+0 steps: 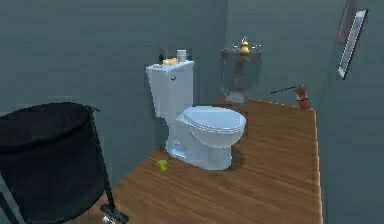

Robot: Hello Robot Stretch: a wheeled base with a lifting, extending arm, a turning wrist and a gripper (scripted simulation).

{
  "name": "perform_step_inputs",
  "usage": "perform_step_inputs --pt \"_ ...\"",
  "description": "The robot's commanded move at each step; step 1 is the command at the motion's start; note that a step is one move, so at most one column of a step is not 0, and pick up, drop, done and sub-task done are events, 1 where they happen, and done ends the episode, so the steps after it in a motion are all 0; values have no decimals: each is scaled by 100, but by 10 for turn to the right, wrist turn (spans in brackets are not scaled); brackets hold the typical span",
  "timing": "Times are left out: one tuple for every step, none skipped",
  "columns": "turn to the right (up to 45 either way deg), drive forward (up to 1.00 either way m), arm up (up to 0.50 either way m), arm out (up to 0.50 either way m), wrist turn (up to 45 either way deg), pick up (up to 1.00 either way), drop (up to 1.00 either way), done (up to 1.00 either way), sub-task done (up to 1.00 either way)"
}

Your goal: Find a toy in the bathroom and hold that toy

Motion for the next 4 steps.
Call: perform_step_inputs --pt "0 90 0 0 0 0 0 0 0" --pt "-450 0 0 0 0 0 0 0 0" --pt "-450 0 0 0 0 0 0 0 0" --pt "-30 0 0 0 0 0 0 0 0"
